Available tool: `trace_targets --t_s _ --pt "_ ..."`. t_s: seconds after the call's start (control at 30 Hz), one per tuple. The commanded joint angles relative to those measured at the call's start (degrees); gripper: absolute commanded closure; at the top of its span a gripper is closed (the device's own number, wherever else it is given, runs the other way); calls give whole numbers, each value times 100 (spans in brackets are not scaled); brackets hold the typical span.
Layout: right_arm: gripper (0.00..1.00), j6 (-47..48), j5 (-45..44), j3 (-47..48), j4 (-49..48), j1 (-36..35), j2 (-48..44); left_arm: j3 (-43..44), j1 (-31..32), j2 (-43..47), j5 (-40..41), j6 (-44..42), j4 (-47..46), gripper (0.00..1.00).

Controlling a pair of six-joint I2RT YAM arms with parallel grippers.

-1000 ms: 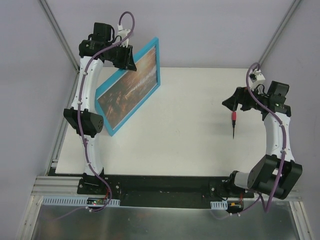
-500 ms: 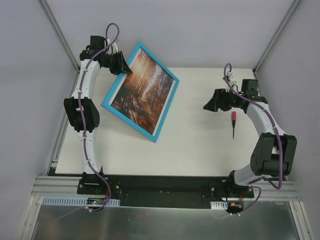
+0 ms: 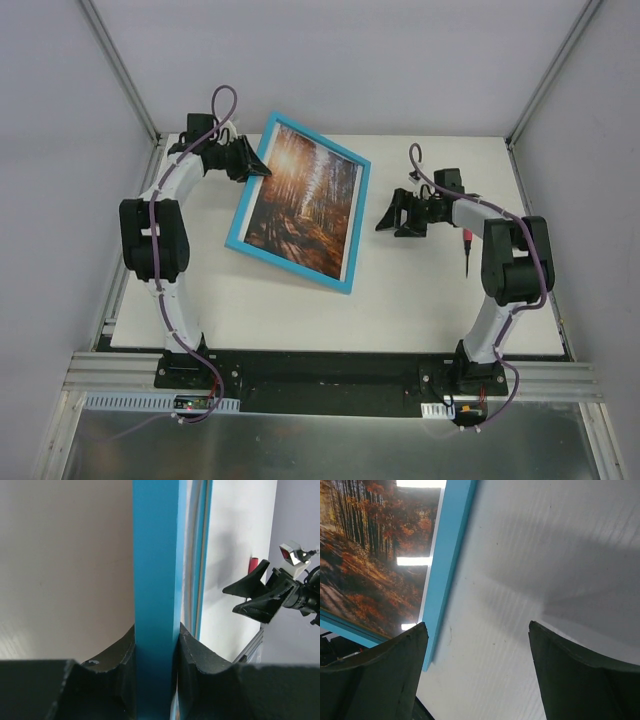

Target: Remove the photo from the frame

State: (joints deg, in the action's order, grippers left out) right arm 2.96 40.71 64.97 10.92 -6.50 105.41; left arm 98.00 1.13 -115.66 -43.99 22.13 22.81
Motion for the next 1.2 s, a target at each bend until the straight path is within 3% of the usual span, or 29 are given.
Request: trace_targets --t_s 0.0,0.2,0.43,0.93,1.17 --pt "17 -270 -203 235 -222 -176 41 -1043 72 412 337 353 -724 100" --pt "18 -279 -397 183 -195 -202 112 -1801 186 439 742 406 -1024 100" --pt "20 230 -1117 446 507 -202 -2 -2276 713 377 1208 274 -1024 100" --pt "26 855 -1855 218 1096 -202 -108 -2470 1355 -211 1375 283 -1138 100" --pt "34 1049 -2322 60 1255 -202 -266 -2338 1461 -361 1340 230 -1103 80"
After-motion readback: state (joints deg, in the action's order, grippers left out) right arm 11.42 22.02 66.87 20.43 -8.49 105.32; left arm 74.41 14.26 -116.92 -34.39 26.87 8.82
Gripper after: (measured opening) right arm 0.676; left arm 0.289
